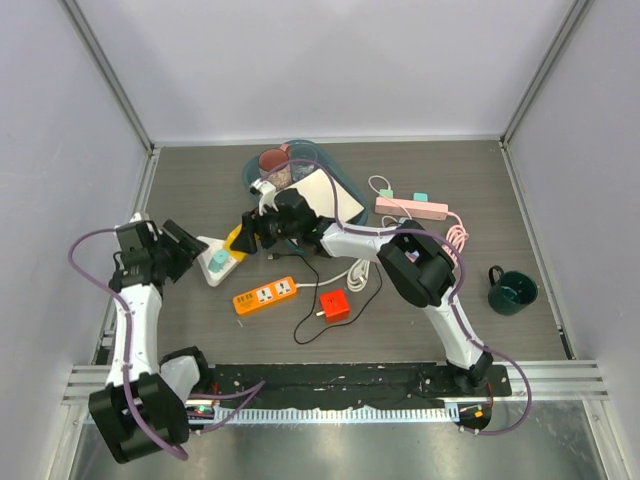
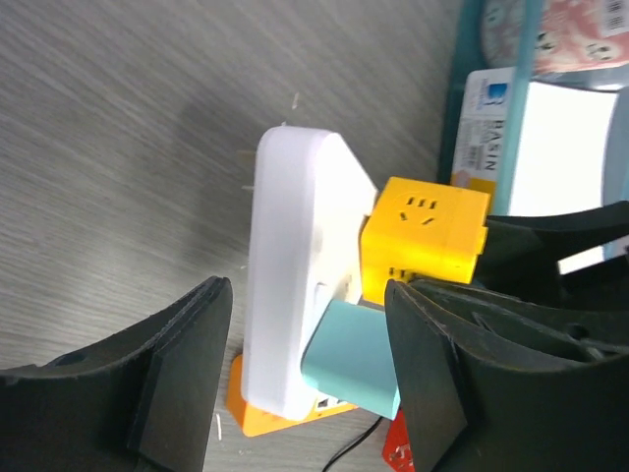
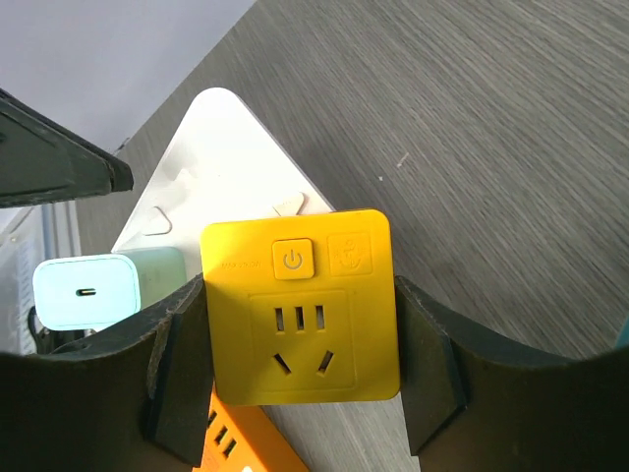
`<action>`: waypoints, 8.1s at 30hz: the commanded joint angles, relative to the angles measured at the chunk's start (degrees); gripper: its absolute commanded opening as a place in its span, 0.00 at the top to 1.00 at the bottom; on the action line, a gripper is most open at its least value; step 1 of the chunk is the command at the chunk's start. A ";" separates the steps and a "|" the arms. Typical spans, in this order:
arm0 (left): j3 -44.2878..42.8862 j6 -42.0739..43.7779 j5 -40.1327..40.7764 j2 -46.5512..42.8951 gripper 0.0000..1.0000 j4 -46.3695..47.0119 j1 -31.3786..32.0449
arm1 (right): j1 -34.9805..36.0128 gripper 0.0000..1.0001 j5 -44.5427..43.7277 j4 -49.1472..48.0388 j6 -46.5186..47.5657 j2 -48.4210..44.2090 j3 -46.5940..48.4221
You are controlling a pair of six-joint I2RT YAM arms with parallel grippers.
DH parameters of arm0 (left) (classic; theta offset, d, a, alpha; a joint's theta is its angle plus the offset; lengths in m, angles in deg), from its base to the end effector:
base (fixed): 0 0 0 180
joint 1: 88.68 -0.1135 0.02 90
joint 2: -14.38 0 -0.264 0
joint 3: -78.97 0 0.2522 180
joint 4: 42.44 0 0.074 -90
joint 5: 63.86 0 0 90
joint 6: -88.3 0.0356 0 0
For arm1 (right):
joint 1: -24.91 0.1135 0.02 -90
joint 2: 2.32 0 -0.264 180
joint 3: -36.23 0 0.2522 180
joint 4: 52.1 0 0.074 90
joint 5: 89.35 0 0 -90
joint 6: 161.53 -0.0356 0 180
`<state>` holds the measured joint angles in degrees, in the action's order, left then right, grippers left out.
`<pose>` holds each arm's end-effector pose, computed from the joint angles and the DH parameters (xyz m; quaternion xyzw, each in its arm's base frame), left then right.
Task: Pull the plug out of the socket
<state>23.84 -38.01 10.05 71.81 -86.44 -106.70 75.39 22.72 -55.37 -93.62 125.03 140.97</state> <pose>0.1976 0.0539 0.2476 -0.3732 0.8414 -0.1868 0.3432 0.3167 0.4050 0.1910 -0.3037 0.7492 0.4618 0.3651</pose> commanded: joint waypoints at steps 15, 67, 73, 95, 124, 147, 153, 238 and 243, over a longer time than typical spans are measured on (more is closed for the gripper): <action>4.80 -4.29 -7.71 -4.08 0.46 7.12 -3.25 | -1.00 0.99 8.96 -14.25 -9.99 -5.27 3.06; 5.42 -2.45 -9.04 -1.45 1.00 6.25 -1.84 | -1.26 0.99 -0.08 8.61 0.91 -6.58 13.79; 5.16 -2.36 -8.60 -1.27 1.00 5.63 -1.84 | -5.64 0.99 4.29 -2.10 -8.56 -8.26 8.08; 5.42 -2.36 -7.98 -1.88 1.00 5.54 -1.75 | -6.09 0.99 4.29 3.96 -6.70 -9.23 10.36; 5.59 -2.53 -8.60 -0.83 1.00 6.24 -1.75 | -9.79 0.99 4.92 -1.42 -10.70 -11.68 7.46; -0.20 -3.87 9.67 -14.89 1.00 -2.53 -1.75 | -3.20 0.98 -4.65 14.13 -8.06 -4.22 17.48; -6.88 0.54 22.41 -12.00 1.00 -5.79 1.94 | -1.00 0.96 -10.20 16.69 -10.07 -1.50 17.83; 3.22 2.04 -22.13 -8.65 1.00 7.83 8.79 | 5.68 0.19 11.51 -12.05 44.41 -28.21 -23.30; 3.66 2.04 -22.31 -9.61 1.00 8.18 10.37 | 6.21 0.23 11.69 -11.36 46.34 -27.86 -23.30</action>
<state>27.38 -35.68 -8.97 63.46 -81.72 -97.39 81.03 34.30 -66.15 -51.02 99.26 116.01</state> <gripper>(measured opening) 0.388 0.783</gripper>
